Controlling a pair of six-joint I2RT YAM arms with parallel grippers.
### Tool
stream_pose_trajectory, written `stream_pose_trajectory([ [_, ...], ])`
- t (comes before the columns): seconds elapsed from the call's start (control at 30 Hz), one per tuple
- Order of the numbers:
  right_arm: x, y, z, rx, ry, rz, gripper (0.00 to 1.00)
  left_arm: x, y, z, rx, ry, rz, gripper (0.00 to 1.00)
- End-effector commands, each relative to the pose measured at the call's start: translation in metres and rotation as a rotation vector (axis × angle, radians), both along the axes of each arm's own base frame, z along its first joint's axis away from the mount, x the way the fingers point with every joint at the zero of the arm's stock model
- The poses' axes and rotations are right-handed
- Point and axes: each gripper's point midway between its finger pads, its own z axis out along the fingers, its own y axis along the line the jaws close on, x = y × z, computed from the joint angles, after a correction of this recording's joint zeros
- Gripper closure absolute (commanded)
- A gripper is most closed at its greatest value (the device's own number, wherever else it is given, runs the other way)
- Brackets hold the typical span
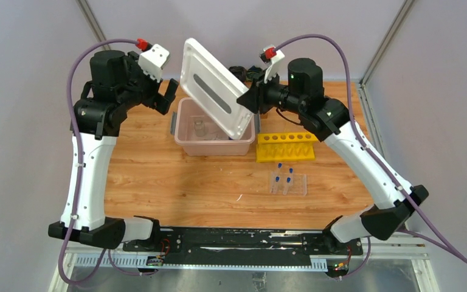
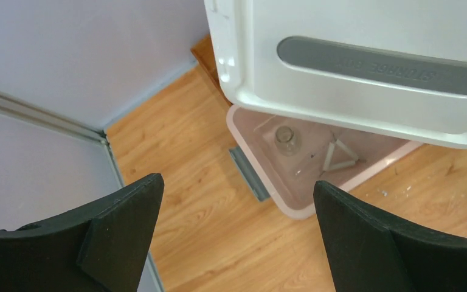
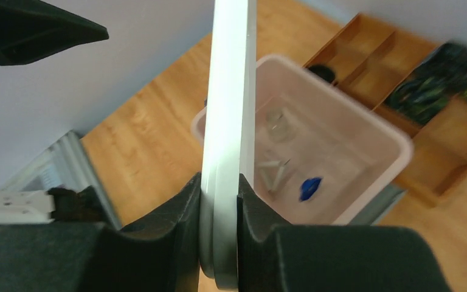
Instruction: Organize the chemistry lab equipment
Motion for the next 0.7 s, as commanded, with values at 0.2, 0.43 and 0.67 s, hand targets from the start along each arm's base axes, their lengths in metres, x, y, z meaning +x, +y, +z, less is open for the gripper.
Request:
stream_pose_trajectory([
  [0.2,-0.004,-0.003,-0.043,0.265,0.592,0.234,1.0,-0.021,-0.013,-0.022,0.011,0.038,-0.161,0.0],
  [0.43,0.023,-0.009,-0.08,0.364,0.747,0.226,1.0,-0.004,-0.008,-0.063,0.076,0.137,-0.157,0.0],
  [0.67,0.06,0.004,-0.108,0.427,0.862,0.217,1.0,0.013,0.001,-0.114,0.164,0.259,-0.145,0.0],
])
